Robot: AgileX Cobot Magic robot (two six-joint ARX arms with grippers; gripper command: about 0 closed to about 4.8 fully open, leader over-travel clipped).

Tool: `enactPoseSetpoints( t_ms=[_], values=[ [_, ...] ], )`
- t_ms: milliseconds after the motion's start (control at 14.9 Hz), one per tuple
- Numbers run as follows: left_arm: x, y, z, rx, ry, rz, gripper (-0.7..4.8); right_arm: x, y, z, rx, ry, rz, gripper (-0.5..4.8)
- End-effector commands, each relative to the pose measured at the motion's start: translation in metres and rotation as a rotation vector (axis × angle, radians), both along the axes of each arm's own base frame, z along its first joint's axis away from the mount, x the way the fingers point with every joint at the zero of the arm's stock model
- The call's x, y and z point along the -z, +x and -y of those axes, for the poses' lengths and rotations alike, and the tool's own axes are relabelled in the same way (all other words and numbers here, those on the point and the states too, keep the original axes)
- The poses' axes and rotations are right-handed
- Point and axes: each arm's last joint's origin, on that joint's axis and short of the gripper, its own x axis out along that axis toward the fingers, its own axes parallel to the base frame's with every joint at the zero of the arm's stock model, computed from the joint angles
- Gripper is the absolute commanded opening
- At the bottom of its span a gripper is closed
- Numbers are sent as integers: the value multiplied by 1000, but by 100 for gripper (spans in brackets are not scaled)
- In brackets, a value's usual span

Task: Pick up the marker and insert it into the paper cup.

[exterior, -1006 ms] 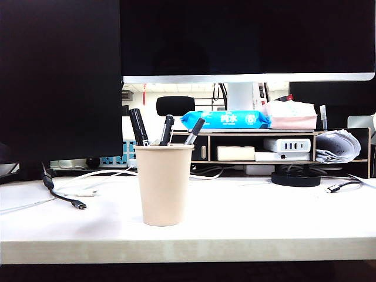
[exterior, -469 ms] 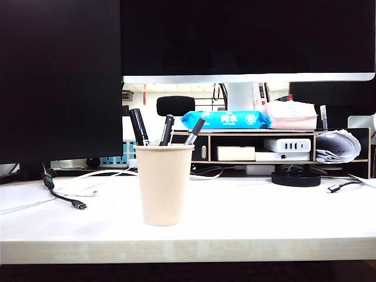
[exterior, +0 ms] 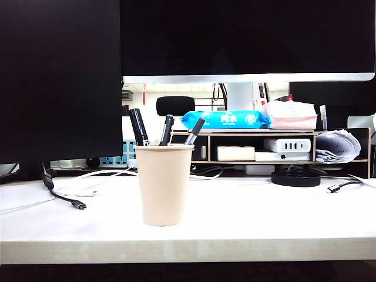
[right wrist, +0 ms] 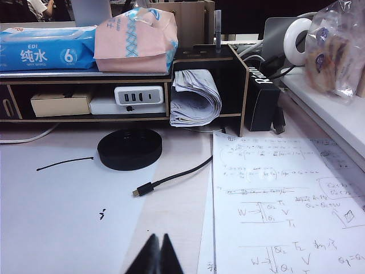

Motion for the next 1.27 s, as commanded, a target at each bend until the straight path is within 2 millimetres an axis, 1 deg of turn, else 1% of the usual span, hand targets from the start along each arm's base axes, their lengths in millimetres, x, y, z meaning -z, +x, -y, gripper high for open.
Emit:
enactPoseSetpoints(
  t_ms=[67, 268, 536, 805, 1274],
  values=[
    [-4, 1, 0, 0, 54, 43, -4, -1, 0, 0, 0, 4, 14, 14],
    [-9, 1, 0, -1, 48, 87, -4, -1, 0, 0, 0, 4, 14, 14],
    [-9, 1, 0, 3, 47, 87, -4, -1, 0, 0, 0, 4, 14, 14],
    [-9, 1, 2, 68, 55, 88, -4, -1, 0, 0, 0, 4, 14, 14],
    [-10, 1, -2, 63, 83, 98, -4, -1, 0, 0, 0, 4, 14, 14]
  ],
)
